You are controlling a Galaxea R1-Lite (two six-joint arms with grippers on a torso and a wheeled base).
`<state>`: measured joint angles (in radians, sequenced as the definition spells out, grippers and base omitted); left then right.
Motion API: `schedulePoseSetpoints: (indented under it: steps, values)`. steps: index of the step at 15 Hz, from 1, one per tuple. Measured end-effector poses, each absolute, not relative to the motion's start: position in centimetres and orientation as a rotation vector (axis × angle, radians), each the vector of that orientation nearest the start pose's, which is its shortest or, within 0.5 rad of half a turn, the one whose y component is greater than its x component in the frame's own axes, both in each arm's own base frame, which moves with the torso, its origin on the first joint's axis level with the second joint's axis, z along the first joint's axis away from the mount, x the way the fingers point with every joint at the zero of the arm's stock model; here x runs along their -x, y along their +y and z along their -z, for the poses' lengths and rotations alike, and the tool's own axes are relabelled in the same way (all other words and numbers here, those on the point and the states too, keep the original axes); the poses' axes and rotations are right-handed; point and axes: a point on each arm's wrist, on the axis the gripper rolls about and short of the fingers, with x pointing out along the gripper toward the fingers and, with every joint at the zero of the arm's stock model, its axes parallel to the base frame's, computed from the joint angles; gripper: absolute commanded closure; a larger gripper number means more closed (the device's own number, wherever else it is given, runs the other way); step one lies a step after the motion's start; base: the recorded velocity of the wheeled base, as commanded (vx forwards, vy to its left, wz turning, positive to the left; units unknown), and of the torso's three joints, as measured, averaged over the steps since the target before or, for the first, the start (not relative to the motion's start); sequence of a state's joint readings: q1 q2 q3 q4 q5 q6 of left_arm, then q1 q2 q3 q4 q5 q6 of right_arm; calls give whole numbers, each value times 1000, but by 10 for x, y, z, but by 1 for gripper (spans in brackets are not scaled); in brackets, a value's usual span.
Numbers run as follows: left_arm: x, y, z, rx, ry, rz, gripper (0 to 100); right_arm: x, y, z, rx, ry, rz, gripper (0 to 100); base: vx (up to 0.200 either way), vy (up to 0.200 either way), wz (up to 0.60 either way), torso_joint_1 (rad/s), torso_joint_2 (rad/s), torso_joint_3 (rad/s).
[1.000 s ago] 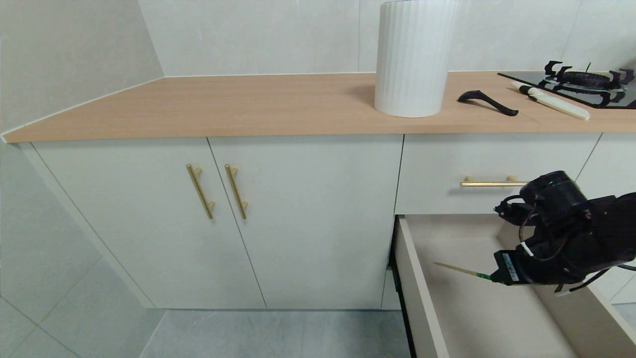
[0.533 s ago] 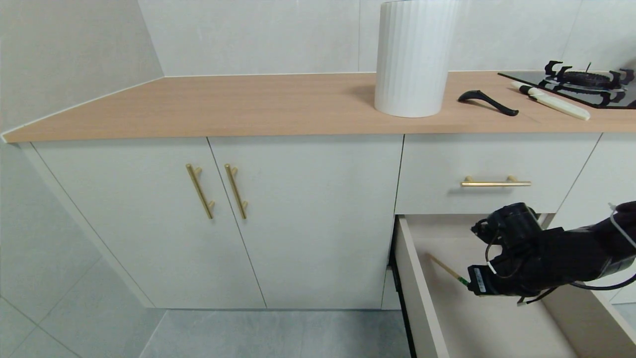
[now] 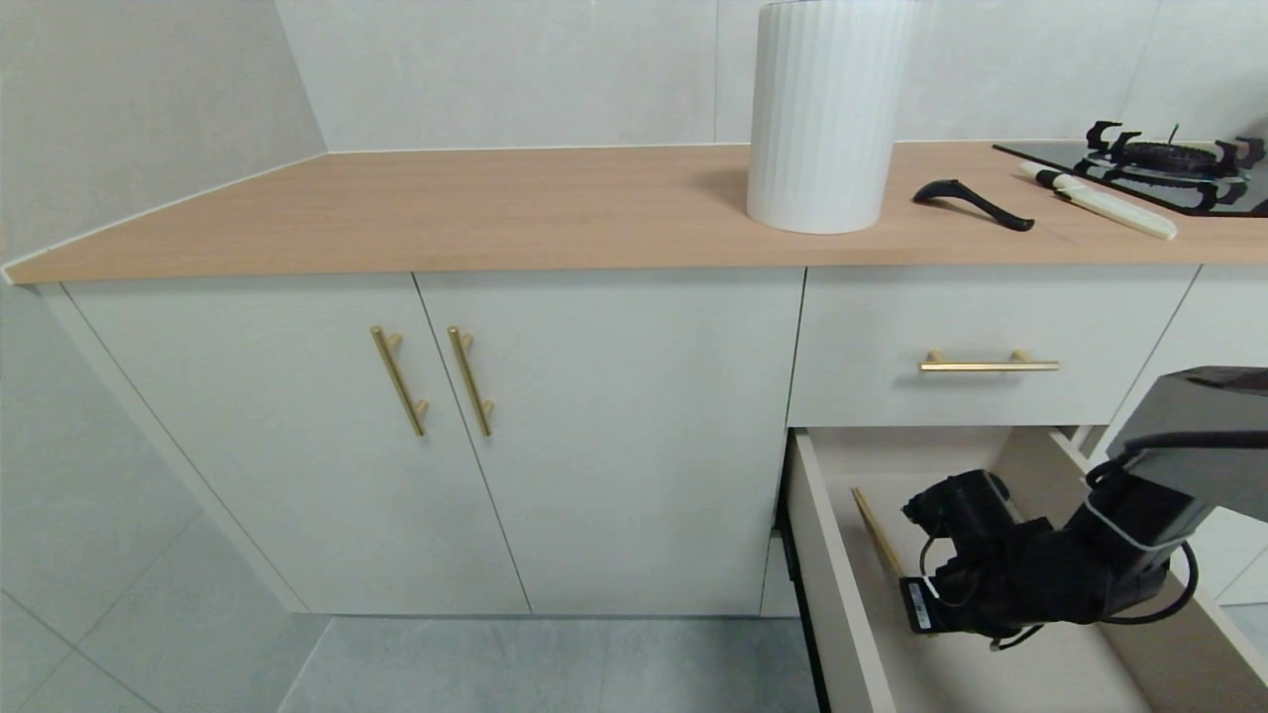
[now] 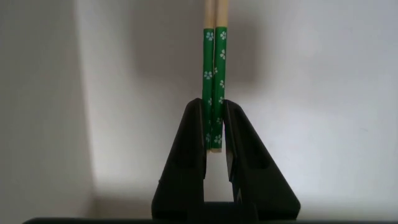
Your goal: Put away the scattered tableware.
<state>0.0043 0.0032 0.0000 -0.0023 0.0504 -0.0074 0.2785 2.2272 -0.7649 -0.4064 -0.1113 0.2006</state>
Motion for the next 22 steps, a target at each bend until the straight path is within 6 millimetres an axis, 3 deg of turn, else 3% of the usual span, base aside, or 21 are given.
schedulePoseSetpoints:
  steps: [3, 10, 11, 19, 22]
  values:
    - [23, 1, -76, 7, -1, -54, 0, -315, 90, 37, 40, 1055, -24, 100, 0, 0, 0, 0, 0, 0]
    - [23, 1, -76, 7, 0, -54, 0, -315, 90, 45, 45, 1075, -20, 100, 0, 0, 0, 0, 0, 0]
    - [23, 1, -76, 7, 0, -54, 0, -315, 90, 46, 45, 1075, -19, 0, 0, 0, 0, 0, 0, 0]
    - [23, 1, -76, 7, 0, -54, 0, -315, 91, 44, 30, 1066, -15, 0, 0, 0, 0, 0, 0, 0]
    - [23, 1, -76, 7, 0, -54, 0, -313, 90, 24, 9, 1025, -26, 0, 0, 0, 0, 0, 0, 0]
